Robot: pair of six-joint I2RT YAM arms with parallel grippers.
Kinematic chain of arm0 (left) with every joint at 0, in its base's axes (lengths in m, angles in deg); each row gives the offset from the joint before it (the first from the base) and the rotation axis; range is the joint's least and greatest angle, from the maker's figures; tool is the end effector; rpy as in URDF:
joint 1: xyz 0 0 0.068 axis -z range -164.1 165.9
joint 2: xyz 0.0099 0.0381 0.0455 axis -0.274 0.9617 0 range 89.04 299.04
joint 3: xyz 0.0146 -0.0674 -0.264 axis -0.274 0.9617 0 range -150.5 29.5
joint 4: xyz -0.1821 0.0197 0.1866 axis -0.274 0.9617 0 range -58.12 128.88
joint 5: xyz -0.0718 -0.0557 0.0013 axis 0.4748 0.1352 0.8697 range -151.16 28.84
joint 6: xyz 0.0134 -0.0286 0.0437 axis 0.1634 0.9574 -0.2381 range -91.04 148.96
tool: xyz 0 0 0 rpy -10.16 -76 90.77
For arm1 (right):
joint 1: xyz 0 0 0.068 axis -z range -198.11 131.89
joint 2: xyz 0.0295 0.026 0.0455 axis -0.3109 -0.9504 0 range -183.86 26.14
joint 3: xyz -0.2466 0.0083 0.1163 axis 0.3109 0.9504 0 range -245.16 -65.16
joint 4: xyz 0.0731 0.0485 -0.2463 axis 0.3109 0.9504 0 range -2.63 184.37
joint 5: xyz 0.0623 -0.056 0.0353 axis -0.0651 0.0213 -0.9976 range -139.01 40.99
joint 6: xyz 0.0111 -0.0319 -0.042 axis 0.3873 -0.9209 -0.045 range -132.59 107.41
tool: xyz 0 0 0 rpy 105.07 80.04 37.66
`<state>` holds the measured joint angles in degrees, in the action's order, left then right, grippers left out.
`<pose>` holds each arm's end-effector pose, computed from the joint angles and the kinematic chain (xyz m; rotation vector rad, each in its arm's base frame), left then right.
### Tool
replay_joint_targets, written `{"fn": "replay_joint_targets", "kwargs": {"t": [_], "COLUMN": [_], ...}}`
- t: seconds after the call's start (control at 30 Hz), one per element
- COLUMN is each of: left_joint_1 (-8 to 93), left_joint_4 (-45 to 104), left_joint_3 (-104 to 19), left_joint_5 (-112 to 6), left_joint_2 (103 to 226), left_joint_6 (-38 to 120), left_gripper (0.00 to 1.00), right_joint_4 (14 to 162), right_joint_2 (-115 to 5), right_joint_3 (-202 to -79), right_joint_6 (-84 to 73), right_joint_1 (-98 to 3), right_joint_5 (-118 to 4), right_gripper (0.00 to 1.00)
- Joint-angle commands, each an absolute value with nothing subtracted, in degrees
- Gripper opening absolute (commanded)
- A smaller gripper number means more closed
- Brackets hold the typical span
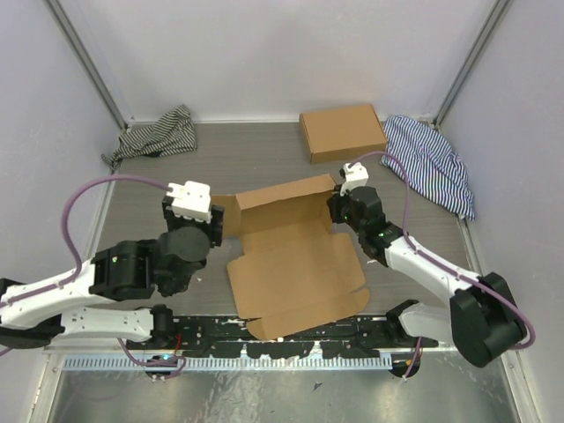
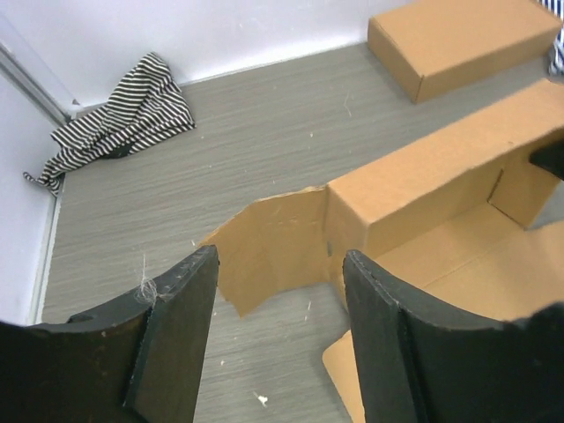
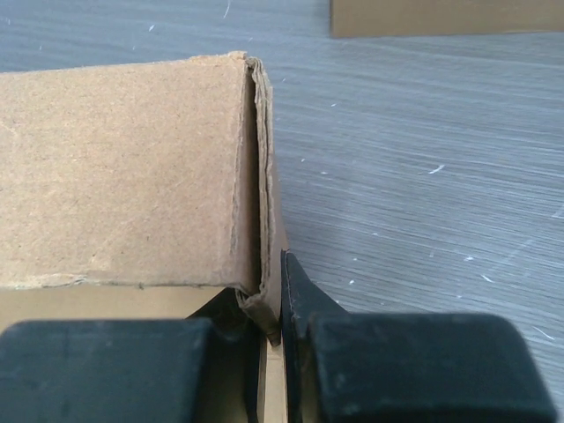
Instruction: Fold the paper box
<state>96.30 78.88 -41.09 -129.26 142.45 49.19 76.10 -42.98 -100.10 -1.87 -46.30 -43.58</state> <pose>0.0584 -0.1469 0.4118 0.2656 1.7374 -0.0234 0.2334 0.1213 0.2295 -0.2396 1.9708 0.3494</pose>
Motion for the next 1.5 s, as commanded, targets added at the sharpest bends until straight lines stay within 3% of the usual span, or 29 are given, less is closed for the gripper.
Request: {"fn": "replay_joint_targets", "kwargs": {"t": [0.0, 0.23, 0.5, 0.73, 1.0, 1.47], "left_joint_1": [93.66, 81.88, 54.78, 34.60, 31.51, 28.52], "left_joint_4": [64.35, 64.99, 62.75, 53.44, 34.28, 26.86], "left_joint_3": [-35.47, -35.75, -39.49, -28.91, -11.75, -6.90], "left_joint_5": [-132.29, -125.43, -98.20, -76.22, -66.55, -66.29], "left_joint_2": [137.46, 140.86, 147.40, 148.41, 144.73, 147.61], "left_joint_6": [45.66, 46.34, 50.72, 55.36, 60.54, 60.69], "left_gripper": [0.66, 0.70, 0.71, 0.67, 0.64, 0.64], "right_joint_4": [74.76, 78.79, 81.80, 85.02, 85.47, 86.36], "right_joint_2": [-36.19, -31.30, -32.46, -37.13, -40.22, -41.87], "right_joint_3": [-99.01, -99.03, -99.73, -103.32, -104.60, -105.85], "right_joint_6": [-0.72, -0.54, 0.51, 1.59, 1.87, 0.55], "right_joint_1": [-46.59, -46.59, -46.59, -46.60, -46.59, -46.57], "right_joint_5": [-37.08, -34.69, -33.35, -33.68, -34.82, -38.34], "right_gripper": [0.01, 0.01, 0.01, 0.01, 0.01, 0.01]}}
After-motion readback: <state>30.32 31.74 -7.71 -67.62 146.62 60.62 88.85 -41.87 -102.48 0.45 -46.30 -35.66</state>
